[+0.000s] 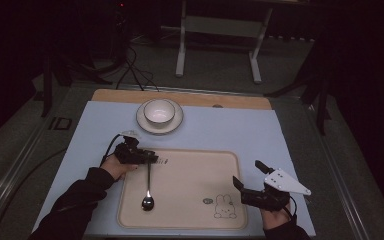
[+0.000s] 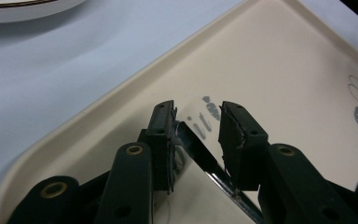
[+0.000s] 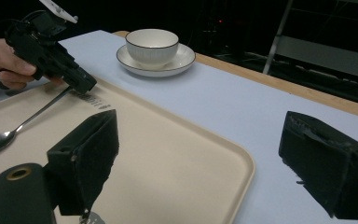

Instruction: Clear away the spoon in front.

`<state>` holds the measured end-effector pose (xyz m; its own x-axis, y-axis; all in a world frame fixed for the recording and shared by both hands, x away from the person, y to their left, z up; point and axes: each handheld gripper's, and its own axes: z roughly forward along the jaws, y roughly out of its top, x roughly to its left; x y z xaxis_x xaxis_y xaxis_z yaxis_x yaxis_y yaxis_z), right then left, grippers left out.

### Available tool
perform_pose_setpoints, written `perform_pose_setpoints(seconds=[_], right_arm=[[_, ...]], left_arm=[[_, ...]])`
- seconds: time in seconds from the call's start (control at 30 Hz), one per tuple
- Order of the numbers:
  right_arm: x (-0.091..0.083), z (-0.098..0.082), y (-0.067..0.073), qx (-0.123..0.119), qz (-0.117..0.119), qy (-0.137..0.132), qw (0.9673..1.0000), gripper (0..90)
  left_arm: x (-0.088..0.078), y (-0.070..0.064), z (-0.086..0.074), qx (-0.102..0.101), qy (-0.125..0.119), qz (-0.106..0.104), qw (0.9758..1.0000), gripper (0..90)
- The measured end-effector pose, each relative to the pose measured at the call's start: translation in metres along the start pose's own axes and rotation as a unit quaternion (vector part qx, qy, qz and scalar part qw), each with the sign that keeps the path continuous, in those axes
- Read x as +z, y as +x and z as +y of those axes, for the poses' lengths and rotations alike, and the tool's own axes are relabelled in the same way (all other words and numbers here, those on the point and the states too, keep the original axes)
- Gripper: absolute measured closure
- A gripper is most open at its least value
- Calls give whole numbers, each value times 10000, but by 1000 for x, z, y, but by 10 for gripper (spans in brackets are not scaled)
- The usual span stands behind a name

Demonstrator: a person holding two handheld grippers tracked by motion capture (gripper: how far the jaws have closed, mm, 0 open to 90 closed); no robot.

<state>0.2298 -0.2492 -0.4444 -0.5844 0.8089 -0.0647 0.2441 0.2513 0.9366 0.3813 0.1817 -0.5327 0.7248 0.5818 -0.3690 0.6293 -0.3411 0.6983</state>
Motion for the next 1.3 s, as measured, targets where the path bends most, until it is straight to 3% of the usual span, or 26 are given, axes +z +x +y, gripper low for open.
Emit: perform_pose_setpoints(seconds=[0.17,0.5,0.7,0.93,1.3], right_arm=[[0,0,-1,11,10,8,10000,120],[1,-1,0,19,28,51,10000,121],[1,-1,0,9,37,53,10000,121],[1,-1,0,23,38,57,10000,121],[1,-1,0,25,31,56,10000,121]], left_arm=[[2,0,0,69,1,96,9999,639],[8,-3,2,189,69,-10,9998,626],[11,-2,3,213,115,183,9995,583],[6,-2,5,138,13,229,9996,583],[-9,-20,12,353,19,224,9991,583]])
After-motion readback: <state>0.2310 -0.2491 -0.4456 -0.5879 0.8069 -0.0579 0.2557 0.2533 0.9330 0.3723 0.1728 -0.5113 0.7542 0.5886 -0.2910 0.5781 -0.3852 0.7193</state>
